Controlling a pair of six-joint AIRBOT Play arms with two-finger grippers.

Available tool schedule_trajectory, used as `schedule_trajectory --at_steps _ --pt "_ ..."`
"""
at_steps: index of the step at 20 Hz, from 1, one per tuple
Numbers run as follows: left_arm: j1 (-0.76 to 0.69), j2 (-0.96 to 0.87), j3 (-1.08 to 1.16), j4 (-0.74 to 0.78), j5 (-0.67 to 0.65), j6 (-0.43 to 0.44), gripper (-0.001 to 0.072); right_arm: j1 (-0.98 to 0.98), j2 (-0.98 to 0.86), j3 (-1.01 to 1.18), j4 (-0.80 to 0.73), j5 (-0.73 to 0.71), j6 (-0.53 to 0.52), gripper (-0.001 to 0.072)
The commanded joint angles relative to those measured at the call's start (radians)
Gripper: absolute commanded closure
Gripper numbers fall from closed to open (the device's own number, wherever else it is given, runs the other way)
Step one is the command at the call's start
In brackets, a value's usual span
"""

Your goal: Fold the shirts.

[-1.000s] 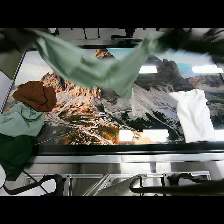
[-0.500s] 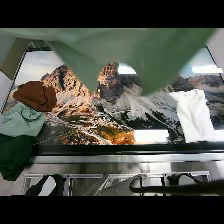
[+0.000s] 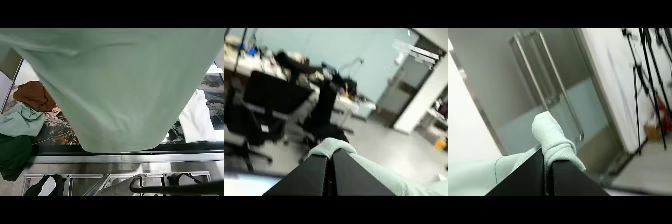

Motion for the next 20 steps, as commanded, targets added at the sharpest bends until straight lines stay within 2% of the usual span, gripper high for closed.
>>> schedule_trajectory --at_steps 1,3,4,6,8,9,11,13,14,15,16,18,19,20 --pt "-0.270 -0.071 -0.183 0.244 -0.002 0.052 0.0696 0.074 -0.013 -0.264 -0.087 0.097 -0.061 0.0696" --pt "-0.423 -0.177 -0.267 0.462 0.043 0.050 0.0696 0.195 -0.050 -0.462 -0.236 0.042 -0.121 0.0696" --pt "-0.477 -0.238 -0.304 0.539 0.088 0.042 0.0696 0.262 -0.084 -0.565 -0.306 -0.034 -0.146 0.0696" --pt "-0.529 -0.384 -0.360 0.592 0.230 0.034 0.0696 0.357 -0.192 -0.714 -0.365 -0.216 -0.220 0.0695" --pt "-0.535 -0.541 -0.358 0.591 0.348 0.034 0.0696 0.393 -0.355 -0.742 -0.356 -0.327 -0.289 0.0695" --pt "-0.528 -0.619 -0.324 0.579 0.368 0.035 0.0696 0.393 -0.436 -0.732 -0.302 -0.343 -0.329 0.0696" --pt "-0.518 -0.743 -0.227 0.576 0.357 0.035 0.0696 0.388 -0.559 -0.698 -0.179 -0.344 -0.411 0.0696" --pt "-0.519 -0.828 -0.124 0.576 0.319 0.035 0.0696 0.389 -0.631 -0.663 -0.143 -0.344 -0.432 0.0695" --pt "-0.519 -0.853 -0.080 0.576 0.286 0.035 0.0657 0.389 -0.649 -0.652 -0.142 -0.344 -0.432 0.0696" --pt "-0.517 -0.871 -0.039 0.577 0.245 0.035 0.0355 0.389 -0.654 -0.647 -0.142 -0.344 -0.436 0.0695" --pt "-0.507 -0.879 -0.002 0.577 0.196 0.035 0.0014 0.385 -0.653 -0.643 -0.142 -0.344 -0.458 0.0696" --pt "-0.483 -0.875 0.080 0.576 0.059 0.034 0.0003 0.372 -0.649 -0.634 -0.143 -0.331 -0.484 0.0693" --pt "-0.467 -0.867 0.116 0.577 -0.016 0.026 0.0003 0.359 -0.644 -0.631 -0.143 -0.316 -0.489 0.0605" --pt "-0.441 -0.847 0.143 0.577 -0.099 0.006 0.0003 0.339 -0.639 -0.623 -0.145 -0.303 -0.494 0.0414"
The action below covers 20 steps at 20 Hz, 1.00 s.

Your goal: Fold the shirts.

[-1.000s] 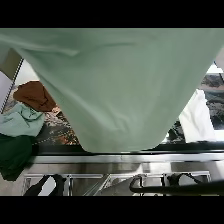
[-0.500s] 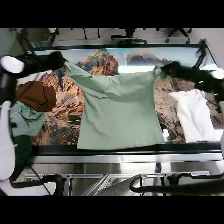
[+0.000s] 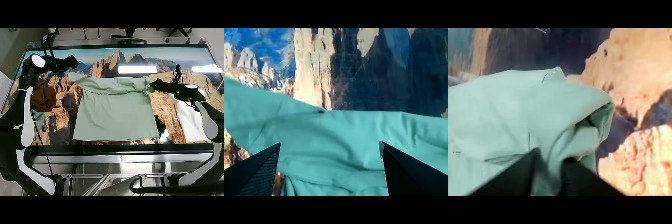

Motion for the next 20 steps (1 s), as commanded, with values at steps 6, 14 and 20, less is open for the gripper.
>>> schedule_trajectory --at_steps 6,14,20 --pt "0.172 0.257 -0.252 0.005 -0.502 -0.061 0.0003 -0.153 -0.003 0.085 -0.105 0.220 0.037 0.0081" --pt "0.170 0.550 -1.070 0.011 -0.298 -0.028 0.0004 -0.034 -0.038 0.145 -0.214 0.094 0.027 0.0093" --pt "0.085 0.617 -1.317 0.010 -0.140 -0.023 0.0004 -0.014 -0.204 0.406 -0.322 0.084 0.117 0.0144"
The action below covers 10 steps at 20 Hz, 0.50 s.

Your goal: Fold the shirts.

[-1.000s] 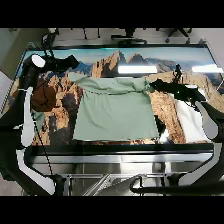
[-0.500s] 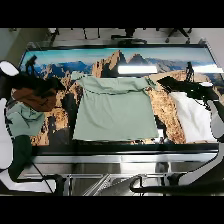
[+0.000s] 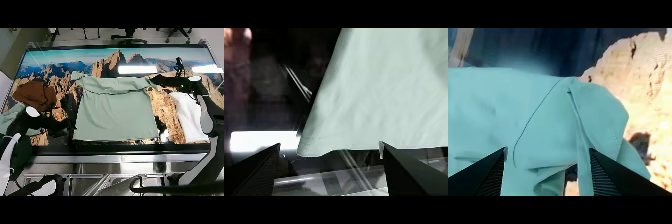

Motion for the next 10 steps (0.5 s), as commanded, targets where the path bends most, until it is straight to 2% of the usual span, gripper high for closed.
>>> schedule_trajectory --at_steps 1,5,6,7,8,9,10 --pt "-0.052 0.030 -0.130 -0.001 0.101 0.005 0.0004 0.008 -0.084 0.138 -0.122 -0.020 0.072 0.0143" --pt "-0.117 0.030 -0.149 -0.009 0.194 -0.008 0.0004 0.008 -0.122 0.167 -0.190 -0.020 0.100 0.0144" --pt "-0.128 0.030 -0.149 -0.008 0.213 -0.015 0.0006 0.008 -0.126 0.167 -0.190 -0.017 0.106 0.0173" --pt "-0.131 0.030 -0.149 -0.008 0.224 -0.015 0.0119 0.008 -0.126 0.167 -0.190 -0.017 0.107 0.0253" --pt "-0.130 0.030 -0.149 -0.007 0.229 -0.014 0.0324 0.008 -0.126 0.168 -0.188 -0.018 0.107 0.0253" --pt "-0.130 0.030 -0.147 -0.004 0.231 -0.013 0.0557 0.008 -0.126 0.170 -0.190 -0.017 0.107 0.0318" --pt "-0.130 0.030 -0.140 -0.003 0.232 -0.013 0.0686 0.008 -0.126 0.171 -0.190 -0.013 0.108 0.0503"
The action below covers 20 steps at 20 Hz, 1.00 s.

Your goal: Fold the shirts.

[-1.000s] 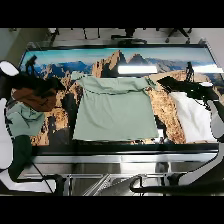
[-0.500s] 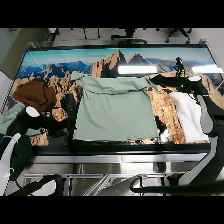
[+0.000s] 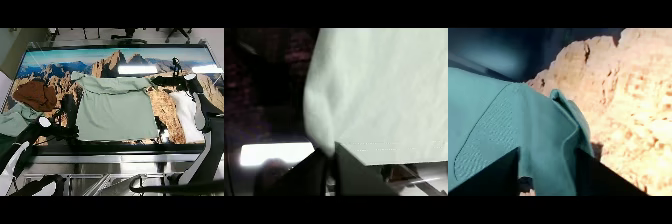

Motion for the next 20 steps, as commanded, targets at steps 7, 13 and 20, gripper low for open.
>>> schedule_trajectory --at_steps 7,13,20 --pt "0.098 -0.037 0.357 0.175 -0.041 0.003 0.0696 0.000 0.067 0.009 -0.344 0.164 0.218 0.0699" --pt "0.187 -0.376 0.894 0.193 -0.082 0.129 0.0695 0.009 0.325 -0.279 -0.480 0.399 0.343 0.0699" --pt "0.056 -0.800 1.508 0.193 -0.161 0.174 0.0695 0.120 0.903 -1.018 -0.482 0.191 0.587 0.0697"
